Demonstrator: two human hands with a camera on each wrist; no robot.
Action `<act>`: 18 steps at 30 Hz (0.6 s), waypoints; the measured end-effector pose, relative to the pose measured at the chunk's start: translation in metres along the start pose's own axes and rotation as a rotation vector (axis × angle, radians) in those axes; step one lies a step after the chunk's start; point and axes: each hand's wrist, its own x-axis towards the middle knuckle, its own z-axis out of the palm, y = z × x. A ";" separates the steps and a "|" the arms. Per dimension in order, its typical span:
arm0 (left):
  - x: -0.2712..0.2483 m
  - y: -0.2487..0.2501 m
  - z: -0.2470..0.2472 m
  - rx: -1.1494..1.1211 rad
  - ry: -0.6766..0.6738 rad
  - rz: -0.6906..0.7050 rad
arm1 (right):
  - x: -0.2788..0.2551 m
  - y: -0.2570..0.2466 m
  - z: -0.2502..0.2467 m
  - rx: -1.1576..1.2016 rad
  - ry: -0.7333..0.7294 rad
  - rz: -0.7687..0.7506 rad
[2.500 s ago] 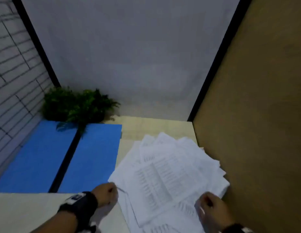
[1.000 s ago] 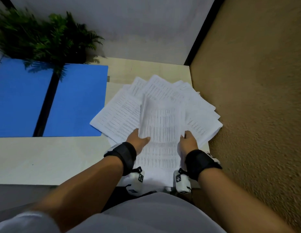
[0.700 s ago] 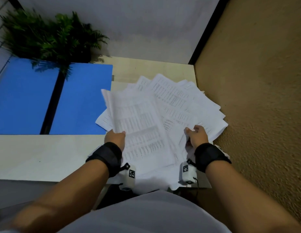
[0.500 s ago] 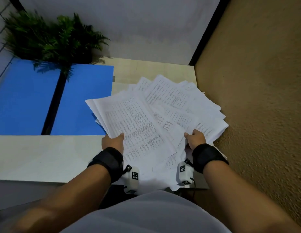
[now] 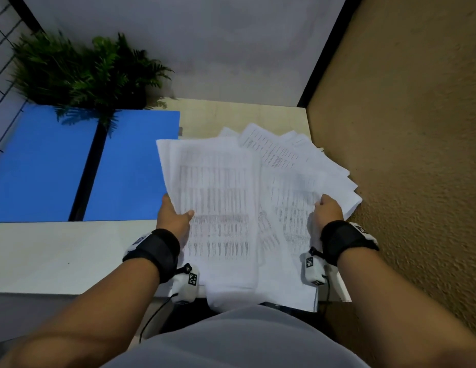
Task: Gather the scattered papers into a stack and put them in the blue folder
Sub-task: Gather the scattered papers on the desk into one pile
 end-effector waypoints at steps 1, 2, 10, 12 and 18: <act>-0.001 0.000 0.001 0.058 -0.038 -0.017 | 0.003 -0.001 0.001 -0.006 -0.026 -0.008; 0.000 -0.002 0.004 0.104 -0.075 -0.041 | 0.004 -0.002 0.004 -0.042 -0.054 -0.027; -0.015 -0.005 0.030 0.298 -0.107 -0.076 | -0.031 -0.014 0.043 0.039 -0.200 0.022; -0.016 -0.009 0.030 0.293 -0.108 -0.049 | -0.043 -0.015 0.054 0.129 -0.308 0.009; -0.020 -0.014 0.023 0.448 -0.153 -0.016 | -0.047 -0.008 0.075 0.121 -0.484 -0.028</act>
